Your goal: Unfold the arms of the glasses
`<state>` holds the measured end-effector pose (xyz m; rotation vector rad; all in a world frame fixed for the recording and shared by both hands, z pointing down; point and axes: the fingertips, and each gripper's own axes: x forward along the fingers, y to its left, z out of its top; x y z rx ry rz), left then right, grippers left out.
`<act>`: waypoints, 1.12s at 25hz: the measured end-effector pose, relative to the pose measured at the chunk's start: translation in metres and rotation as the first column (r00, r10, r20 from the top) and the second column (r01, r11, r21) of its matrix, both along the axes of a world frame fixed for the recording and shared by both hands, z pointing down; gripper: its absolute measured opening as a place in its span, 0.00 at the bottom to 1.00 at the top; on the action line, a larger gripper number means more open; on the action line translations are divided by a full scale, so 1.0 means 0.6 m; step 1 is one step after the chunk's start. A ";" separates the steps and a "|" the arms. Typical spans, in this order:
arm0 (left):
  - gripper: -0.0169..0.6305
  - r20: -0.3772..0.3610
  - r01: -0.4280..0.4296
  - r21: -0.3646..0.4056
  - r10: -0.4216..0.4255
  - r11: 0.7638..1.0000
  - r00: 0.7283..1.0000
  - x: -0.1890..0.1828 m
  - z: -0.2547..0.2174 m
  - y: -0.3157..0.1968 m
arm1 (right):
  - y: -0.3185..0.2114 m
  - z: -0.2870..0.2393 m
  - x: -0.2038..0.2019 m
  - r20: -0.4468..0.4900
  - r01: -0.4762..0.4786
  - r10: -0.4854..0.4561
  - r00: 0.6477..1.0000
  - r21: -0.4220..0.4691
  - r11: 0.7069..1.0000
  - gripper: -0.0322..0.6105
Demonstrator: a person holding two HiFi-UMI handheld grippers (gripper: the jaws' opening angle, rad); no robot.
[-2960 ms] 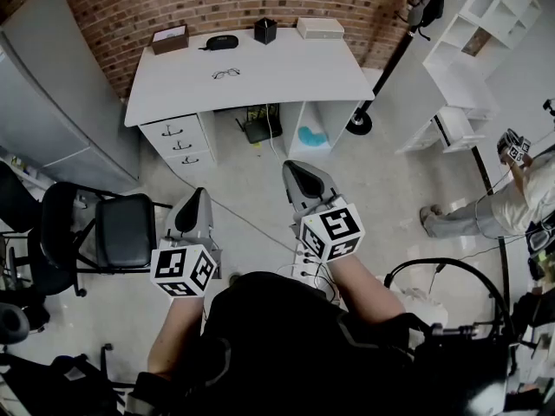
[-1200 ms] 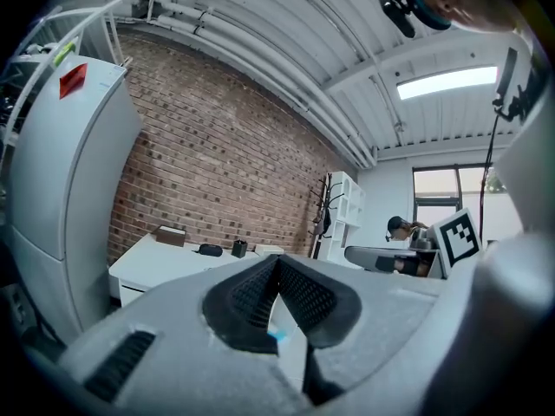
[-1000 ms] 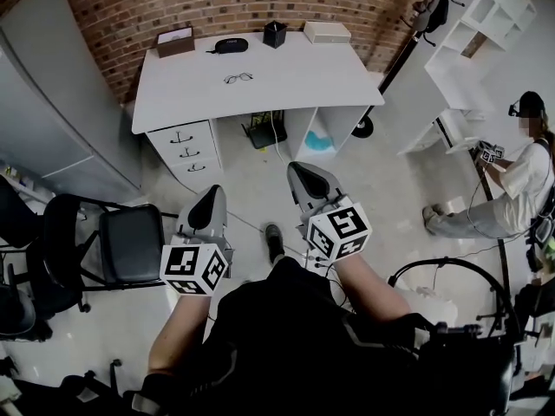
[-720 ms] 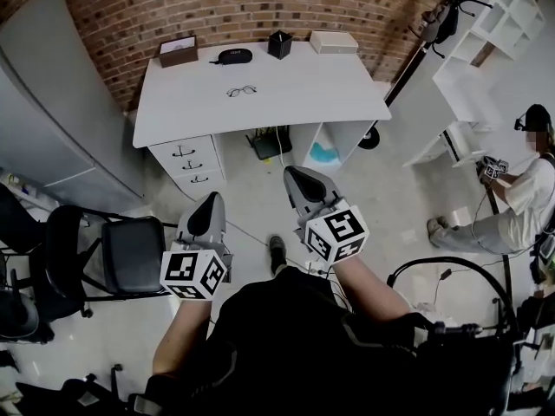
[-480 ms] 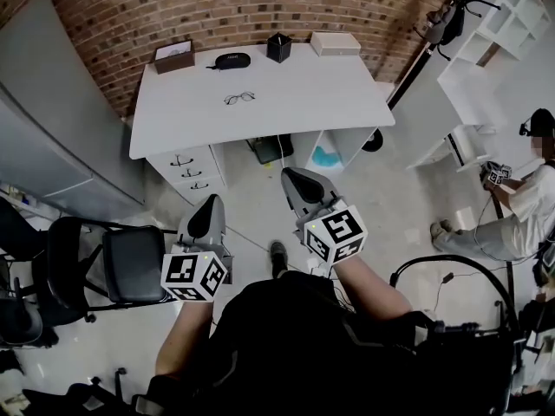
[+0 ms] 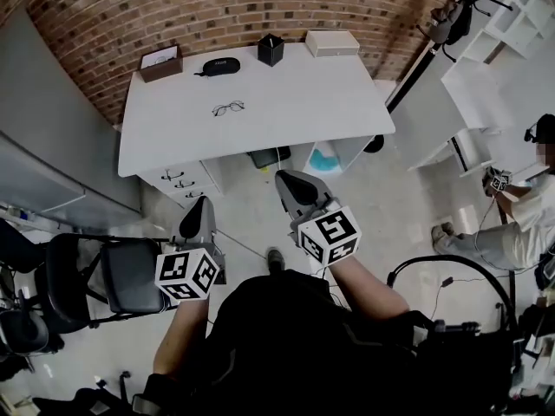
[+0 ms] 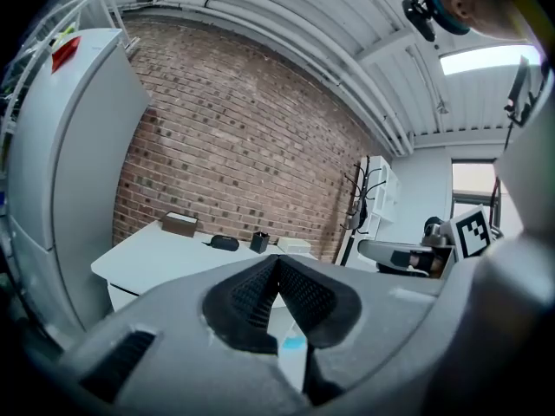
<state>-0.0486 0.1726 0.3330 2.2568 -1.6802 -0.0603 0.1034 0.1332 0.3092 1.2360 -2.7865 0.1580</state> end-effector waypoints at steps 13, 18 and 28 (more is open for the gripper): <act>0.04 0.074 0.005 -0.040 -0.002 0.999 0.997 0.068 -0.010 -0.115 | -0.111 0.015 0.068 0.057 0.047 -0.045 0.997 -0.039 0.998 0.06; 0.04 0.095 0.019 -0.071 -0.012 0.997 0.995 0.068 0.003 -0.132 | -0.136 0.028 0.075 0.086 0.051 -0.046 0.995 -0.063 0.997 0.06; 0.04 0.074 0.021 -0.080 -0.015 0.997 0.997 0.032 0.035 -0.207 | -0.204 0.044 0.057 0.047 0.042 -0.039 0.998 -0.060 0.997 0.06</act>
